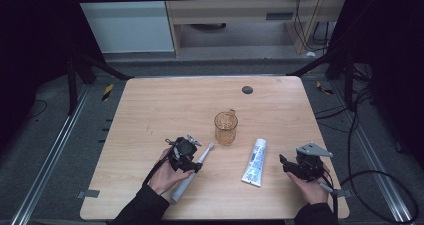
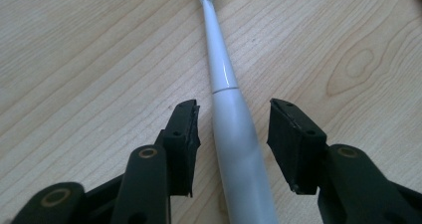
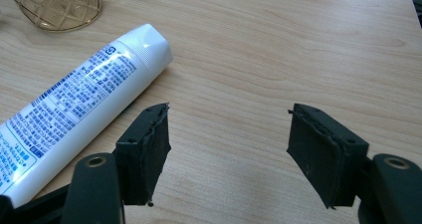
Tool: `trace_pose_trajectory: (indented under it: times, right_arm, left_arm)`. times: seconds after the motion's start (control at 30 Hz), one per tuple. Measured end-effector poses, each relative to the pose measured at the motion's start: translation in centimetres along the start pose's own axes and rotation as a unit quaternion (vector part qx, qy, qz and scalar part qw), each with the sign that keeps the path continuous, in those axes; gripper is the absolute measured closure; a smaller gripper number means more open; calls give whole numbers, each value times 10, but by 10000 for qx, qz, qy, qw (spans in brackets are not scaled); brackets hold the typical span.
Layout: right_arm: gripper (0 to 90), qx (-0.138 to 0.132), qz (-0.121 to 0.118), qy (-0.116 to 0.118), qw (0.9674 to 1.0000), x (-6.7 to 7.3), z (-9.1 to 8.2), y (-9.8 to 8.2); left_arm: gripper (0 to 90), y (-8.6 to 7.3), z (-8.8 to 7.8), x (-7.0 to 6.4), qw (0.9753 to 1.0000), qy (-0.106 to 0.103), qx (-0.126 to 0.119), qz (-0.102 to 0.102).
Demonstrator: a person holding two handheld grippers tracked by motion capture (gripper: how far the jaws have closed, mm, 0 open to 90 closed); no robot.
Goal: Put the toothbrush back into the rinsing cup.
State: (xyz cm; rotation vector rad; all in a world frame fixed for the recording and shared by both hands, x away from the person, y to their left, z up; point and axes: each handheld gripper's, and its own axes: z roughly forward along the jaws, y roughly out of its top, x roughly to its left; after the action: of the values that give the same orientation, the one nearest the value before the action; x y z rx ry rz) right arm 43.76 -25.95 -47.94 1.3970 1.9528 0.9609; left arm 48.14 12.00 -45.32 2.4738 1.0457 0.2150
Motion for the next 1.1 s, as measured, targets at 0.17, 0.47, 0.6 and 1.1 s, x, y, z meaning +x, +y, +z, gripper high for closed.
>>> trace_pose_trajectory:
  times: [0.17,0.47,0.6,1.1]
  right_arm:
    - [325,31,4,-12,10000,0,0,0]
    - [325,42,-24,-13,10000,0,1,0]
    - [325,46,-9,-12,10000,1,0,0]
    - [324,63,-29,-27,10000,0,1,0]
  left_arm:
    - [566,0,4,-1,10000,-32,86,14]
    - [594,0,10,-1,9997,-16,231,2]
    - [611,-1,11,0,9996,-50,279,-12]
    - [638,-2,17,1,9991,-111,410,-45]
